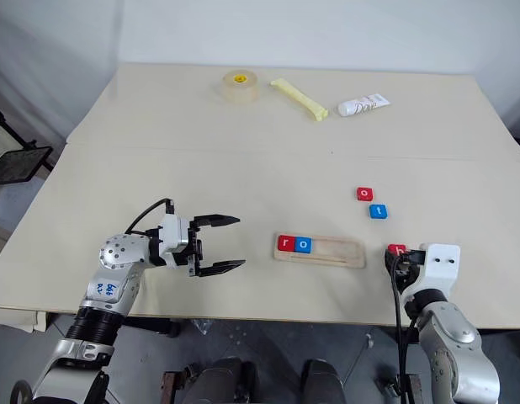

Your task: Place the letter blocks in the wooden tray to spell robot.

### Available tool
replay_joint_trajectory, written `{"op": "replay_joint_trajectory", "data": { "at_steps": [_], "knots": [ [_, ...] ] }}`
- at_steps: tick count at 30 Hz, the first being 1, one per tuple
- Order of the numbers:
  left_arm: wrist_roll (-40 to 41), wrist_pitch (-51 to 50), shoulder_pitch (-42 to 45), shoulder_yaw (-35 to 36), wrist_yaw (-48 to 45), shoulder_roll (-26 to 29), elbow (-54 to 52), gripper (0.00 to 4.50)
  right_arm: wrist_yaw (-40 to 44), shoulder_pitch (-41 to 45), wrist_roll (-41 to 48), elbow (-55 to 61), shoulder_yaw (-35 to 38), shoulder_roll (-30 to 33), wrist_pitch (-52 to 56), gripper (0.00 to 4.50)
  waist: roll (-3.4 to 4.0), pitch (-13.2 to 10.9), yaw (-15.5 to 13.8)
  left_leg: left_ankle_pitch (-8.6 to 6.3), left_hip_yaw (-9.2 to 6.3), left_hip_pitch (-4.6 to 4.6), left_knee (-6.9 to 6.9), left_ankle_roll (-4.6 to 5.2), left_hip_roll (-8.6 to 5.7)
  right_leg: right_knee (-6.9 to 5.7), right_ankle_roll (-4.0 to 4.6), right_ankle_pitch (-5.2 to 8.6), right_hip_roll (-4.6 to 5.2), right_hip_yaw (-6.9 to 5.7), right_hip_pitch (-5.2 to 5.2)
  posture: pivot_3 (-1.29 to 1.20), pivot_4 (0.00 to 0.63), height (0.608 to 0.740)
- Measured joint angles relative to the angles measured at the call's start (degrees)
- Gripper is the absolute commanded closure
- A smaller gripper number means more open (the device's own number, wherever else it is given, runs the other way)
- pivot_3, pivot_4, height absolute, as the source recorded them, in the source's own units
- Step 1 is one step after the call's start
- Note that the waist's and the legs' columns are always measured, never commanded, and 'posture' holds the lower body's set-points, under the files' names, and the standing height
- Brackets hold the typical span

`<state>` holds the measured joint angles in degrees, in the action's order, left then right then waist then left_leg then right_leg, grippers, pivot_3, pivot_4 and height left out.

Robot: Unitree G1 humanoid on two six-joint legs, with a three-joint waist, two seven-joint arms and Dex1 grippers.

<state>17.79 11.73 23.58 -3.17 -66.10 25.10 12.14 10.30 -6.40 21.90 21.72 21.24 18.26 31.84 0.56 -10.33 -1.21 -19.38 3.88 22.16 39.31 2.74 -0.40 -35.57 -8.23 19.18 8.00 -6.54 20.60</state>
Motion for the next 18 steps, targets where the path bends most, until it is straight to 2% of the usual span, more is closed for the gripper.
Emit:
{"op": "replay_joint_trajectory", "data": {
  "at_steps": [2,3,8,12,16,18],
  "knots": [
    [0.0,0.0,0.0,0.0,0.0,0.0,0.0,0.00,0.6,0.0,0.0,0.0,0.0,0.1,-0.9,0.24,0.00,0.0,0.0,0.00,0.00,0.00,0.00,0.00,0.00,0.00,0.00,0.00,0.00,0.00,0.00,0.00,0.150,0.740],
    [0.0,0.0,-0.1,0.0,0.0,0.0,0.0,0.00,1.0,-0.2,0.0,0.0,0.0,0.4,-1.2,0.04,0.00,0.0,0.0,0.00,0.00,0.00,0.00,0.00,0.00,0.00,0.00,0.00,0.00,0.00,0.00,0.00,0.150,0.740],
    [0.0,0.0,-0.5,0.0,0.0,0.0,-0.3,0.00,4.2,-2.5,0.1,1.0,0.3,2.9,-1.7,0.04,0.00,0.0,0.0,0.00,0.00,0.00,0.00,0.00,0.00,0.00,0.00,0.00,0.00,0.00,0.00,0.00,0.150,0.740],
    [0.1,0.0,-0.6,0.1,-0.2,0.0,-0.3,0.00,12.9,-5.8,0.1,3.2,0.5,12.9,-2.2,0.04,0.04,0.0,-0.1,0.00,0.01,0.00,0.00,0.01,0.00,0.03,0.00,0.00,0.00,0.01,-0.03,0.00,0.150,0.740],
    [0.3,0.0,-0.7,0.1,-1.1,0.1,-0.3,0.00,27.8,-5.7,-1.4,-0.8,0.6,30.7,-6.3,0.04,0.04,0.0,-0.1,0.01,0.13,-0.02,0.00,0.05,0.01,0.13,0.00,0.00,0.01,0.05,-0.05,0.00,0.150,0.740],
    [0.4,0.0,-0.8,0.1,-1.4,0.1,-0.4,0.00,33.1,-4.5,-2.9,-4.6,1.1,36.0,-9.6,0.04,0.00,0.0,-0.1,0.01,0.09,-0.02,0.00,0.04,0.06,0.14,0.00,0.00,-0.04,-0.01,-0.07,0.00,0.150,0.740]
  ]
}}
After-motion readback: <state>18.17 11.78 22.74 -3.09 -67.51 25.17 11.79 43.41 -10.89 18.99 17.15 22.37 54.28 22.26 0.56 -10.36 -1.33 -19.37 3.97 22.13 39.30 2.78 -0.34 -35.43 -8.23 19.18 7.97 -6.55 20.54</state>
